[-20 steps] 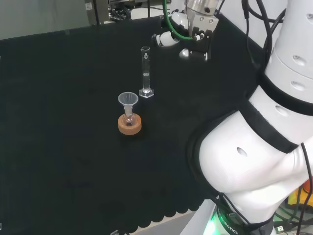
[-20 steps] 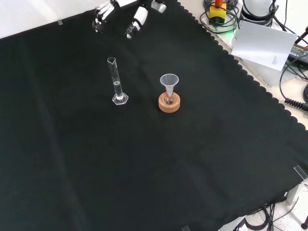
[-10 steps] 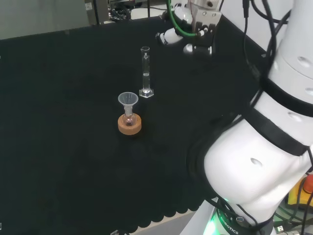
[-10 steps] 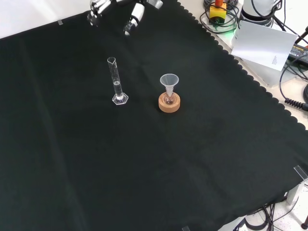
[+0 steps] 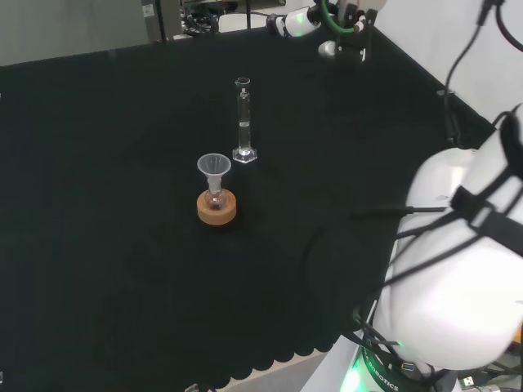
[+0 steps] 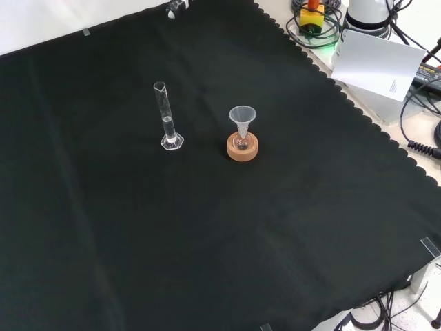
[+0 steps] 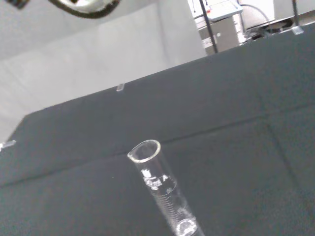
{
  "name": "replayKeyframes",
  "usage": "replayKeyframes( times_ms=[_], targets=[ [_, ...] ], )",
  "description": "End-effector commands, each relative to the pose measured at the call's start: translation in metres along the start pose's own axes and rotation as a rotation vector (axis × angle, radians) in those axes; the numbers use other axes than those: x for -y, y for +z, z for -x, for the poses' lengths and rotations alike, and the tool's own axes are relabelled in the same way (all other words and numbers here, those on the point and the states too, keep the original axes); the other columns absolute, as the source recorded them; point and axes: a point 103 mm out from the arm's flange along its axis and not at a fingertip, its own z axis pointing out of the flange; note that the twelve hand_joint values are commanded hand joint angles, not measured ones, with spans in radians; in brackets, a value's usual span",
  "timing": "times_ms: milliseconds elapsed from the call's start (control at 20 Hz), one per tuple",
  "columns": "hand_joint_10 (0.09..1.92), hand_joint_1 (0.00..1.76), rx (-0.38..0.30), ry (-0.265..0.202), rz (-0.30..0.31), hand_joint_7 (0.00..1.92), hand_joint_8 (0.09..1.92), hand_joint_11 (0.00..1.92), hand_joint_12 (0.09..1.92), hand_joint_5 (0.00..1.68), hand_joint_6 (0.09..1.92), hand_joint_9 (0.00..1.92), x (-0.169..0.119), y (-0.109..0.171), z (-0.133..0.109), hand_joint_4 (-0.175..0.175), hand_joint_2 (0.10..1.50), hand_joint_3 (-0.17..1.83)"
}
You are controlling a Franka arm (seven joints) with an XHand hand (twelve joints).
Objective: Pick up the graduated cylinder.
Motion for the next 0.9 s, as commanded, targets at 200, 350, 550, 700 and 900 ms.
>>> replayKeyframes(
  times_ms=[200,350,550,700,900],
  targets=[
    [0.64,0.87,-0.255,0.012,-0.207,0.27,0.67,0.05,1.39,0.45,0.09,0.39,0.015,0.172,0.03,-0.05,0.7,0.48],
    [0.63,0.89,-0.303,0.01,-0.194,0.28,0.66,0.08,1.39,0.47,0.09,0.4,0.016,0.177,0.031,-0.049,0.69,0.5],
    [0.62,0.9,-0.318,0.003,-0.175,0.25,0.65,0.09,1.39,0.46,0.09,0.39,0.016,0.187,0.026,-0.046,0.68,0.51],
    [0.62,0.91,-0.368,-0.001,-0.176,0.22,0.64,0.1,1.38,0.39,0.09,0.38,0.012,0.195,0.026,-0.045,0.65,0.56],
    [0.61,0.92,-0.382,0.002,-0.159,0.2,0.63,0.1,1.38,0.33,0.09,0.37,0.009,0.204,0.022,-0.041,0.64,0.57]
  ],
)
